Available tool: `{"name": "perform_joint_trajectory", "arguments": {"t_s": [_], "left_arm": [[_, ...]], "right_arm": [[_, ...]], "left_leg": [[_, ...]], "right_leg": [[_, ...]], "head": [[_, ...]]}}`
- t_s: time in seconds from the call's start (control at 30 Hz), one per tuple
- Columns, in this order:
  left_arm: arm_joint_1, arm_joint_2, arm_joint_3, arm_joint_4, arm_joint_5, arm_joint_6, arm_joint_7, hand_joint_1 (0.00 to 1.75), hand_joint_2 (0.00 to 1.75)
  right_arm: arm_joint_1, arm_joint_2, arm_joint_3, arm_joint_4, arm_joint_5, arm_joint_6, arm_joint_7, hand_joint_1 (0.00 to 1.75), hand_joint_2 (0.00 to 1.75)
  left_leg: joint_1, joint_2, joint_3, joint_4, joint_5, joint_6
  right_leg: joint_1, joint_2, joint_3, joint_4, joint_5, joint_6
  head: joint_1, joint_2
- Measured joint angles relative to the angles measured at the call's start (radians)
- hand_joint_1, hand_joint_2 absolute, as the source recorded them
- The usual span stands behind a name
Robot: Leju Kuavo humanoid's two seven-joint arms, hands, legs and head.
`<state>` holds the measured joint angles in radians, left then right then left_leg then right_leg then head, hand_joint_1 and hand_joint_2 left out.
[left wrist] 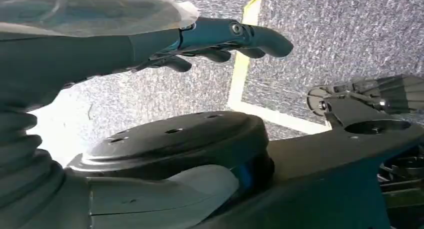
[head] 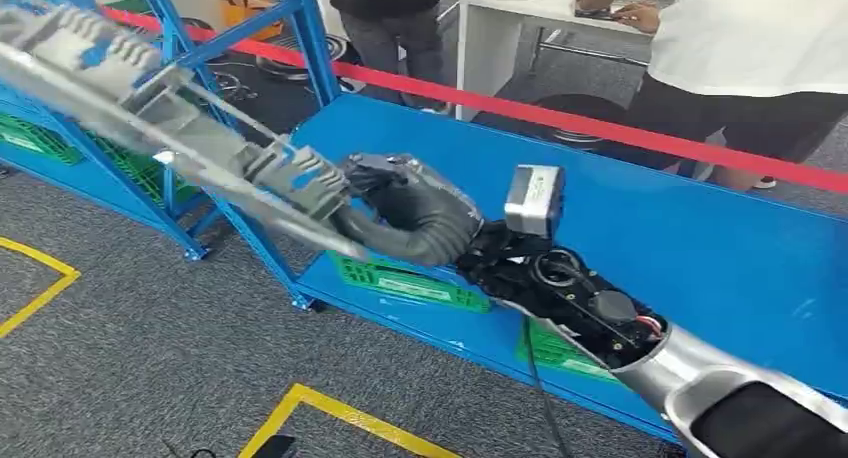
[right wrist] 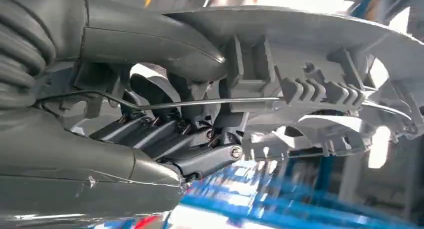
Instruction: Take the parts from the cabinet and place them on the table.
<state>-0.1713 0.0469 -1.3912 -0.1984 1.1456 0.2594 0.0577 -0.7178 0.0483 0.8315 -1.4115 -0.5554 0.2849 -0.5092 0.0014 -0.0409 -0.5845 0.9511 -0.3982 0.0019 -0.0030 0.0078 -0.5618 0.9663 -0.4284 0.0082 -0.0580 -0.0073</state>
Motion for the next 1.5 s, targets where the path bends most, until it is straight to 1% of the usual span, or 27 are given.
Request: {"name": "perform_joint_trajectory", "arguments": {"t_s": [0.1, 0.2, 0.27, 0.47, 0.6, 0.73, 1.07, 1.1, 1.13, 1.23, 1.27, 1.3, 1.33, 1.4, 1.43, 1.47, 1.5], "left_arm": [[0.000, 0.000, 0.000, 0.000, 0.004, 0.003, -0.003, 0.00, 1.75], [0.000, 0.000, 0.000, 0.000, 0.006, 0.003, -0.005, 0.00, 1.75], [0.001, 0.000, 0.000, 0.000, 0.006, 0.003, -0.005, 0.00, 1.75], [0.001, 0.002, 0.000, 0.000, 0.014, 0.011, -0.005, 0.00, 1.75], [0.001, 0.003, 0.000, 0.000, 0.018, 0.015, -0.005, 0.00, 1.75], [0.001, 0.004, 0.000, 0.000, 0.012, 0.015, -0.006, 0.00, 1.75], [0.001, 0.004, 0.000, 0.000, 0.011, 0.015, -0.006, 0.00, 1.75], [0.001, 0.005, 0.000, 0.000, 0.010, 0.015, -0.005, 0.00, 1.75], [0.001, 0.007, 0.000, 0.000, 0.009, 0.015, -0.005, 0.00, 1.75], [0.000, 0.009, 0.000, 0.000, 0.010, 0.015, 0.000, 0.00, 1.75], [0.000, 0.008, 0.000, 0.000, 0.010, 0.014, 0.002, 0.00, 1.75], [0.001, 0.006, 0.000, 0.000, 0.011, 0.014, 0.003, 0.00, 1.75], [0.001, 0.006, 0.000, 0.000, 0.014, 0.014, 0.003, 0.00, 1.75], [0.002, 0.006, 0.000, 0.000, 0.019, 0.015, 0.003, 0.00, 1.75], [0.003, 0.006, 0.000, 0.000, 0.021, 0.014, 0.003, 0.00, 1.75], [0.004, 0.006, 0.000, 0.000, 0.024, 0.014, 0.002, 0.00, 1.75], [0.004, 0.006, 0.000, 0.000, 0.025, 0.014, 0.002, 0.00, 1.75]], "right_arm": [[0.033, 0.036, 0.023, 0.010, -0.005, 0.037, -0.030, 1.75, 1.75], [0.065, 0.064, 0.049, 0.023, 0.000, 0.040, -0.040, 1.75, 1.75], [0.073, 0.074, 0.062, 0.032, 0.000, 0.042, -0.042, 1.75, 1.75], [0.080, 0.091, 0.078, 0.053, -0.004, 0.040, -0.044, 1.75, 1.75], [0.087, 0.101, 0.087, 0.091, -0.011, 0.037, -0.045, 1.75, 1.75], [0.091, 0.105, 0.095, 0.124, -0.011, 0.031, -0.058, 1.75, 1.75], [0.092, 0.111, 0.096, 0.171, -0.011, 0.031, -0.061, 1.75, 1.75], [0.093, 0.112, 0.096, 0.174, -0.011, 0.031, -0.061, 1.75, 1.75], [0.094, 0.113, 0.096, 0.176, -0.011, 0.033, -0.061, 1.75, 1.75], [0.098, 0.123, 0.097, 0.180, -0.011, 0.049, -0.067, 1.75, 1.75], [0.098, 0.128, 0.098, 0.182, -0.010, 0.055, -0.070, 1.75, 1.75], [0.102, 0.131, 0.099, 0.185, -0.004, 0.060, -0.073, 1.75, 1.75], [0.102, 0.134, 0.102, 0.187, 0.000, 0.066, -0.080, 1.75, 1.75], [0.106, 0.135, 0.108, 0.192, 0.007, 0.069, -0.089, 1.75, 1.75], [0.110, 0.135, 0.111, 0.197, 0.012, 0.069, -0.092, 1.75, 1.75], [0.113, 0.135, 0.114, 0.203, 0.015, 0.070, -0.093, 1.75, 1.75], [0.116, 0.136, 0.115, 0.207, 0.018, 0.069, -0.093, 1.75, 1.75]], "left_leg": [[0.000, 0.000, 0.000, 0.000, -0.001, -0.001], [0.000, 0.000, 0.000, 0.000, -0.001, -0.001], [0.000, 0.000, 0.000, -0.001, -0.001, -0.001], [0.000, 0.000, 0.000, 0.000, -0.001, -0.001], [0.000, 0.000, 0.000, 0.000, -0.001, -0.001], [0.000, 0.000, 0.000, 0.000, -0.001, -0.001], [0.000, 0.000, 0.000, 0.000, -0.001, -0.002], [-0.003, 0.000, -0.001, 0.004, -0.004, 0.001], [-0.004, 0.000, -0.002, 0.006, -0.006, 0.009], [-0.006, 0.000, -0.001, -0.001, -0.005, 0.014], [0.003, 0.000, 0.012, -0.022, 0.005, 0.019], [0.008, -0.003, 0.023, -0.037, 0.012, 0.017], [0.011, -0.004, 0.026, -0.042, 0.013, 0.019], [0.013, -0.009, 0.027, -0.042, 0.013, 0.020], [0.014, -0.014, 0.027, -0.042, 0.013, 0.020], [0.016, -0.022, 0.026, -0.040, 0.012, 0.018], [0.020, -0.032, 0.026, -0.038, 0.010, 0.015]], "right_leg": [[0.000, 0.000, 0.000, 0.000, -0.001, -0.001], [0.000, 0.000, 0.000, 0.000, -0.001, -0.001], [0.000, 0.000, 0.000, 0.000, -0.001, -0.001], [0.000, -0.001, 0.000, 0.000, -0.001, -0.001], [0.000, -0.001, 0.000, 0.000, -0.001, -0.001], [0.000, 0.000, 0.000, 0.000, -0.001, -0.001], [0.000, 0.000, 0.000, 0.000, -0.001, -0.001], [-0.002, 0.000, 0.001, -0.003, 0.000, 0.001], [-0.004, -0.001, 0.001, -0.004, -0.001, 0.004], [-0.004, -0.002, 0.005, -0.011, 0.002, 0.010], [0.004, -0.004, 0.009, -0.017, 0.000, 0.014], [0.001, -0.005, 0.006, 0.000, -0.013, 0.017], [0.000, -0.005, -0.018, 0.054, -0.051, 0.020], [-0.005, -0.005, -0.094, 0.220, -0.130, 0.028], [-0.009, -0.005, -0.124, 0.280, -0.148, 0.032], [-0.012, -0.005, -0.134, 0.300, -0.146, 0.035], [-0.017, -0.005, -0.119, 0.266, -0.117, 0.039]], "head": [[0.000, 0.000], [0.000, 0.000], [0.000, 0.000], [0.000, 0.000], [0.000, 0.000], [0.000, 0.000], [0.000, 0.000], [0.000, 0.000], [0.000, 0.000], [0.000, 0.000], [0.000, 0.000], [0.000, 0.000], [0.001, 0.000], [0.002, 0.000], [0.001, 0.000], [0.002, 0.000], [0.002, 0.000]]}}
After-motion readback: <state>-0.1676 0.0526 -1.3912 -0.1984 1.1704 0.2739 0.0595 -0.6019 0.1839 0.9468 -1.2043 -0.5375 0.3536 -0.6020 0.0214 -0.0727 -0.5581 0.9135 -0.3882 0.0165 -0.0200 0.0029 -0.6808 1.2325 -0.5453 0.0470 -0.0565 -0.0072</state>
